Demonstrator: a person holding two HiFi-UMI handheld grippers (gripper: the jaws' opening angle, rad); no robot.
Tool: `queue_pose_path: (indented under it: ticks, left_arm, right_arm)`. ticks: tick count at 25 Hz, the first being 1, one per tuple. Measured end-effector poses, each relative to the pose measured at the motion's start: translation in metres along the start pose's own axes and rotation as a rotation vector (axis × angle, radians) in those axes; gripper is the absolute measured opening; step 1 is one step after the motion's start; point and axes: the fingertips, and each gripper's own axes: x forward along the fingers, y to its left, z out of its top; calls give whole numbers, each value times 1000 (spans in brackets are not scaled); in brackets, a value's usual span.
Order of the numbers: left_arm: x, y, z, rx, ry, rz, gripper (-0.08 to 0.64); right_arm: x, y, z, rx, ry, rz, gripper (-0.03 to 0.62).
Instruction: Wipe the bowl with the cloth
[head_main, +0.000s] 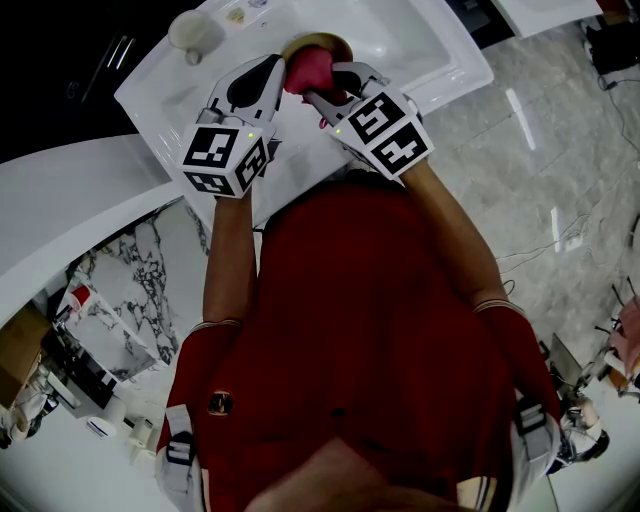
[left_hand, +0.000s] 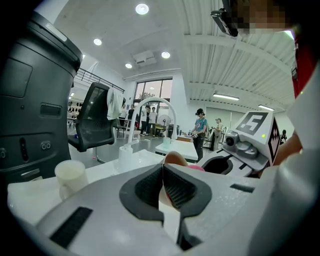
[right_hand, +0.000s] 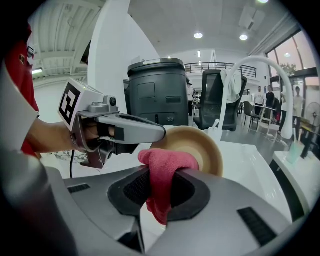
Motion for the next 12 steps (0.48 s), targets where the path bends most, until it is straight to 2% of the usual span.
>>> queue_pose_path:
  ticks: [12]
  left_arm:
    - [-3, 1, -1, -18, -11, 2, 12]
  right_arm:
    - [-6, 0, 12, -20, -62, -12, 71]
